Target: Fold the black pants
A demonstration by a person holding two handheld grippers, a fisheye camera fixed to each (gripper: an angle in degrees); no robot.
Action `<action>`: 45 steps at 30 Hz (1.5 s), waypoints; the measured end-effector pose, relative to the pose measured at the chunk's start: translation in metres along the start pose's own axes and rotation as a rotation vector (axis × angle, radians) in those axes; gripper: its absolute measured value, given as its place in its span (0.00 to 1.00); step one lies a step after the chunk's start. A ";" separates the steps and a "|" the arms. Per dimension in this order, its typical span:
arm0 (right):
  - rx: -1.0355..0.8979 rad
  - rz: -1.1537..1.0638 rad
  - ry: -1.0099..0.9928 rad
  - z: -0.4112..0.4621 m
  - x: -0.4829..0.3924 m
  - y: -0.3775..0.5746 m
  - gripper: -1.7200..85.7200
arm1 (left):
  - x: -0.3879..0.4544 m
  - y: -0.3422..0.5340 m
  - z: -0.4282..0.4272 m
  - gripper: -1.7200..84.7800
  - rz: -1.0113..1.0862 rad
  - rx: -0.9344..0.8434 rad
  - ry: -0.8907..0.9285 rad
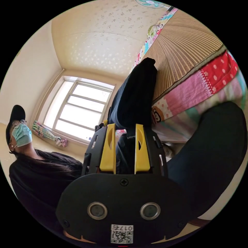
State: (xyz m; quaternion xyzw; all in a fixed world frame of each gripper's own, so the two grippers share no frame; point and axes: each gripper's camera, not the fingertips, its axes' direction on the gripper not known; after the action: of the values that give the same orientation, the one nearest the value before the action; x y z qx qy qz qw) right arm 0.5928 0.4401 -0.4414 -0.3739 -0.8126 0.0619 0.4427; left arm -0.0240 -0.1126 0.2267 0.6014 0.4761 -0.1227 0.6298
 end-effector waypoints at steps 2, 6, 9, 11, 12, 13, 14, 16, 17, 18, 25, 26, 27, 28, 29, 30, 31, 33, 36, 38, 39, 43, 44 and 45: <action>-0.044 0.027 0.051 0.019 0.006 -0.029 0.20 | -0.005 -0.043 -0.004 0.25 0.028 0.022 -0.017; 0.023 -0.065 0.100 0.043 -0.020 -0.047 0.20 | -0.050 -0.127 0.072 0.30 -0.057 -0.217 -0.023; 0.107 -0.192 0.275 0.065 -0.062 -0.055 0.20 | -0.064 -0.129 0.112 0.28 -0.154 -0.273 0.113; 0.078 -0.291 0.299 0.096 -0.083 -0.077 0.19 | -0.053 -0.121 0.112 0.27 -0.145 -0.214 0.027; 0.067 -0.313 0.315 0.105 -0.086 -0.083 0.19 | -0.046 -0.116 0.116 0.26 -0.161 -0.188 -0.009; 0.048 -0.352 0.360 0.123 -0.086 -0.095 0.18 | -0.043 -0.115 0.119 0.26 -0.172 -0.181 -0.020; 0.025 -0.352 0.419 0.140 -0.077 -0.109 0.17 | -0.038 -0.113 0.127 0.25 -0.191 -0.178 -0.028; -0.055 -0.250 0.493 0.164 -0.046 -0.138 0.17 | -0.037 -0.113 0.143 0.24 -0.212 -0.185 0.013; -0.104 -0.182 0.509 0.175 -0.025 -0.154 0.16 | -0.037 -0.113 0.156 0.23 -0.233 -0.190 0.053; -0.105 -0.166 0.515 0.176 -0.017 -0.159 0.16 | -0.037 -0.115 0.170 0.23 -0.252 -0.196 0.071; 0.085 -0.092 0.700 0.077 0.046 -0.224 0.11 | 0.005 -0.158 0.301 0.23 -0.245 -0.273 0.156; 0.109 -0.070 0.739 0.053 0.062 -0.240 0.11 | 0.019 -0.161 0.338 0.23 -0.235 -0.286 0.191; 0.115 -0.058 0.779 0.042 0.070 -0.249 0.11 | 0.034 -0.162 0.378 0.23 -0.230 -0.310 0.235; 0.100 -0.038 0.925 0.024 0.085 -0.266 0.11 | 0.041 -0.161 0.398 0.22 -0.235 -0.332 0.262; 0.074 -0.025 1.123 0.011 0.100 -0.280 0.11 | 0.055 -0.160 0.436 0.21 -0.238 -0.400 0.316; 0.054 -0.032 1.201 0.006 0.108 -0.285 0.11 | 0.070 -0.156 0.472 0.20 -0.213 -0.505 0.355; 0.038 -0.022 1.327 -0.005 0.127 -0.291 0.11 | 0.079 -0.152 0.486 0.20 -0.185 -0.558 0.361; 0.010 -0.052 1.404 -0.016 0.158 -0.289 0.10 | 0.109 -0.126 0.498 0.17 0.020 -0.622 0.265; 0.152 -0.149 1.213 -0.042 0.194 -0.260 0.09 | 0.114 -0.074 0.449 0.16 0.244 -0.585 0.178; 0.254 -0.199 1.154 -0.052 0.210 -0.239 0.09 | 0.091 -0.047 0.403 0.16 0.255 -0.550 0.136; 0.269 -0.211 1.161 -0.050 0.212 -0.235 0.09 | 0.071 -0.034 0.362 0.16 0.247 -0.500 0.086; 0.271 -0.276 1.309 -0.031 0.221 -0.230 0.08 | 0.005 -0.026 0.212 0.15 0.189 -0.243 -0.197; 0.270 -0.281 1.321 -0.032 0.224 -0.230 0.08 | -0.011 -0.033 0.156 0.15 0.177 -0.126 -0.294; 0.271 -0.281 1.318 -0.034 0.226 -0.230 0.08 | -0.021 -0.043 0.103 0.17 0.169 -0.009 -0.425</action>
State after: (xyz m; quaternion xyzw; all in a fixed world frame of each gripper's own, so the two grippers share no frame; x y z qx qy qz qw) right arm 0.4177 0.4181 -0.1691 -0.1659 -0.3995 -0.1355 0.8913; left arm -0.0196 -0.2227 0.1969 0.5970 0.2815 -0.1913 0.7265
